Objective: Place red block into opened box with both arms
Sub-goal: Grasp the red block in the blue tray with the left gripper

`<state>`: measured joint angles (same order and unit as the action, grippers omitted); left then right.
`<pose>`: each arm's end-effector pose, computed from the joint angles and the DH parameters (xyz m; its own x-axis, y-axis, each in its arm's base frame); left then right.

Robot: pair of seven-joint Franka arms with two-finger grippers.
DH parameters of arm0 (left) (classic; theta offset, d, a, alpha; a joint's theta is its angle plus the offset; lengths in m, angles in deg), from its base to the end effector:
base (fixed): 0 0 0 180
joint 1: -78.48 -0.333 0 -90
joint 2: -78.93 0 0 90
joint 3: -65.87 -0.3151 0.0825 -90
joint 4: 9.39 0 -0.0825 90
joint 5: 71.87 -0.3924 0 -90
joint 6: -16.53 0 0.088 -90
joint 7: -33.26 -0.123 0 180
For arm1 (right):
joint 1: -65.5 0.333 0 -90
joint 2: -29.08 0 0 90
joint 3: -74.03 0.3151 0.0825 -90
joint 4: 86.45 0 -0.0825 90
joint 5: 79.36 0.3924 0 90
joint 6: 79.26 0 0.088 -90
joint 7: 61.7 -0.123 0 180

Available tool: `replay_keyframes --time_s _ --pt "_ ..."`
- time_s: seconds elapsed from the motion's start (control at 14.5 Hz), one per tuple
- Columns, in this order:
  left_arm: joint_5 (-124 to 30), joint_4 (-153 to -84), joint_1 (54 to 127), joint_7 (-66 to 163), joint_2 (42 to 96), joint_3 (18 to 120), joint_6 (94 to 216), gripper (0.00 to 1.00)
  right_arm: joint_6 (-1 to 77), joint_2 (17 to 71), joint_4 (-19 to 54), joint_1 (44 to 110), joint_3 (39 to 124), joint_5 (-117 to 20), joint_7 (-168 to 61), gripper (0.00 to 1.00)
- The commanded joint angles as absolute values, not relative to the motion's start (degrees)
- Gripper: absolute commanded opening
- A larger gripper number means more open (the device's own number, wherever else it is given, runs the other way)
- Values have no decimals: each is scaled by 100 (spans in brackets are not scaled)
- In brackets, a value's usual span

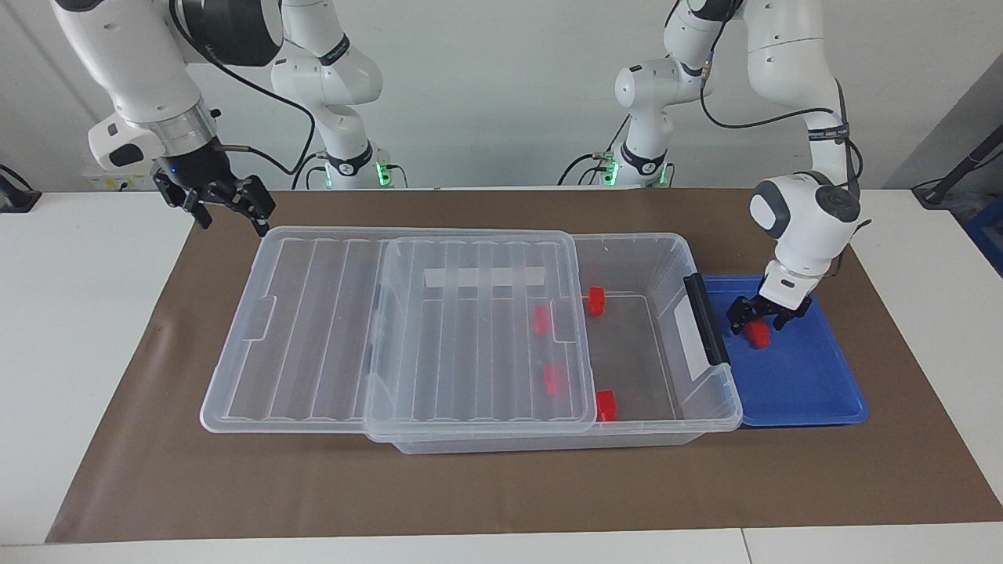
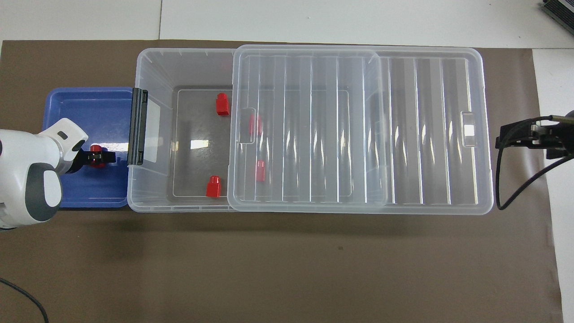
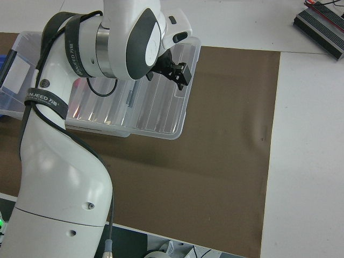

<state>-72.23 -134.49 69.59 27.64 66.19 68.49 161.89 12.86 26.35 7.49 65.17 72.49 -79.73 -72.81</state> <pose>0.5744 0.0632 0.2764 0.9913 0.0077 0.1311 0.0087 -0.9999 -0.0070 0.5511 -0.0191 0.6043 0.9744 -0.2244 0.0166 -0.2244 -0.9745 0.0020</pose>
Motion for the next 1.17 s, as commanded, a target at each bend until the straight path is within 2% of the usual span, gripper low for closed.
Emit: replay_keyframes --time_s 0.0,0.14,0.41,0.62,1.1 --pt "-7301 -13534 6925 2816 6636 6877 16331 47 1285 2644 785 6471 7245 -7918 -7348 100" --pt "-7301 -13526 6925 2816 6636 6877 16313 27 1285 2609 855 6497 7254 -7927 -7339 100" --pt "-7301 -13473 6925 2808 6636 6877 16226 3 1478 2521 1040 6524 7280 -7954 -7243 100" --pt "-7301 -13149 6933 2808 6636 6877 15770 2 1496 2486 1128 6708 7280 -7971 -7234 100" --pt "-7301 -11902 6986 2904 6750 6930 13926 2 1400 2547 997 6647 7272 -8041 -6962 100"
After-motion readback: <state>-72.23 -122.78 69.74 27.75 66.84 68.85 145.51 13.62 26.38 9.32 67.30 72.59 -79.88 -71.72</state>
